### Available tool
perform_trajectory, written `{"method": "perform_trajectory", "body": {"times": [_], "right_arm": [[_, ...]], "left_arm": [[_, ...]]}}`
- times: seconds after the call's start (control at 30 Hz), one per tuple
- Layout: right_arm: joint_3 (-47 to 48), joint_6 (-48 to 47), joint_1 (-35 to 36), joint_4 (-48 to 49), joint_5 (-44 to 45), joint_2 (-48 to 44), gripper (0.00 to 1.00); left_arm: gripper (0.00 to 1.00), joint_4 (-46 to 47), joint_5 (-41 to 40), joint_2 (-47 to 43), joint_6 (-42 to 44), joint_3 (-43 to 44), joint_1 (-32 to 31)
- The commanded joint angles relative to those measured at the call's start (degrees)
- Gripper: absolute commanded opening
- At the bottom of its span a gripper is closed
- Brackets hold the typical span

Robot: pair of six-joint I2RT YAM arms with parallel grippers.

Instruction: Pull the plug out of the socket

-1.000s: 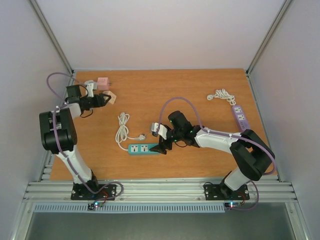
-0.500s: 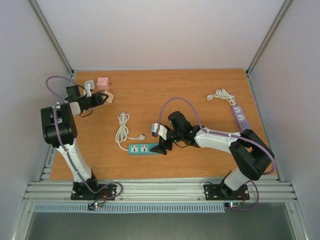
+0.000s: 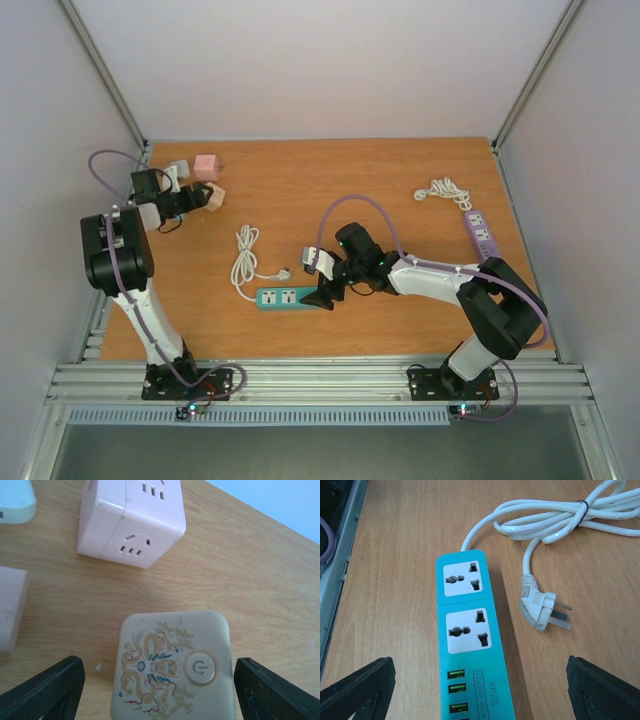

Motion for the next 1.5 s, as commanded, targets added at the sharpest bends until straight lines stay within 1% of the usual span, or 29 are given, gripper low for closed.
{"method": "perform_trajectory", "body": {"times": [0.0,0.1,0.27,0.37,0.47,0.57,0.63,0.7,0.87,0.93,0.97,1.1,1.13,1.27,1.33,1.47], "right_arm": [[0.1,0.7,-0.2,0.9,-0.2,0.0,0.94],[0.1,0.7,-0.2,0.8,-0.2,0.1,0.94],[0.3,0.8,-0.2,0.8,-0.2,0.0,0.94],[0.3,0.7,-0.2,0.8,-0.1,0.0,0.94],[0.2,0.8,-0.2,0.7,-0.1,-0.1,0.94],[0.3,0.8,-0.2,0.8,0.0,0.0,0.94],[0.6,1.2,-0.2,1.1,0.6,0.1,0.94],[1.6,1.7,-0.2,0.7,0.8,0.4,0.94],[4.9,1.3,0.2,-0.7,0.2,2.1,0.94],[6.6,0.7,1.0,-2.9,0.7,3.5,0.94],[7.4,0.4,1.5,-3.8,1.0,4.1,0.94],[9.8,-1.0,4.0,-6.0,2.8,6.4,0.94],[10.3,-1.4,5.1,-6.6,3.4,7.1,0.94],[12.3,-2.8,8.1,-8.4,7.2,10.2,0.93],[12.6,-3.5,9.1,-8.0,8.8,11.7,0.93],[14.5,-4.2,10.6,-8.5,11.9,15.0,0.92]], "left_arm": [[0.83,1.6,-2.6,-3.1,1.5,0.8,0.1],[0.82,0.9,-4.3,-3.9,2.2,0.8,0.1],[0.76,-1.0,-7.9,-4.7,4.0,1.2,0.1],[0.70,-2.1,-8.4,-4.7,4.9,1.8,0.1],[0.65,-1.1,-7.6,-6.1,6.5,0.8,0.1],[0.64,-1.7,-8.8,-7.3,8.2,0.8,-0.1],[0.66,-2.1,-9.7,-8.4,10.3,0.5,-0.1],[0.70,-1.8,-9.2,-10.3,11.2,-0.6,-0.1],[0.86,-3.7,-6.1,-15.7,13.5,-2.2,-0.6],[0.97,-4.5,-5.1,-18.1,14.7,-3.1,-0.7],[0.99,-4.9,-4.7,-19.3,15.1,-3.6,-0.8],[1.00,-5.1,-3.8,-24.6,16.8,-6.6,-0.8],[1.00,-6.6,-3.3,-25.9,16.9,-7.3,-0.8],[1.00,-6.3,-1.5,-30.7,16.7,-10.3,-0.9],[1.00,-6.0,-0.2,-32.1,16.3,-11.6,-0.9],[1.00,-6.0,0.7,-32.7,16.5,-11.4,-0.9]]}}
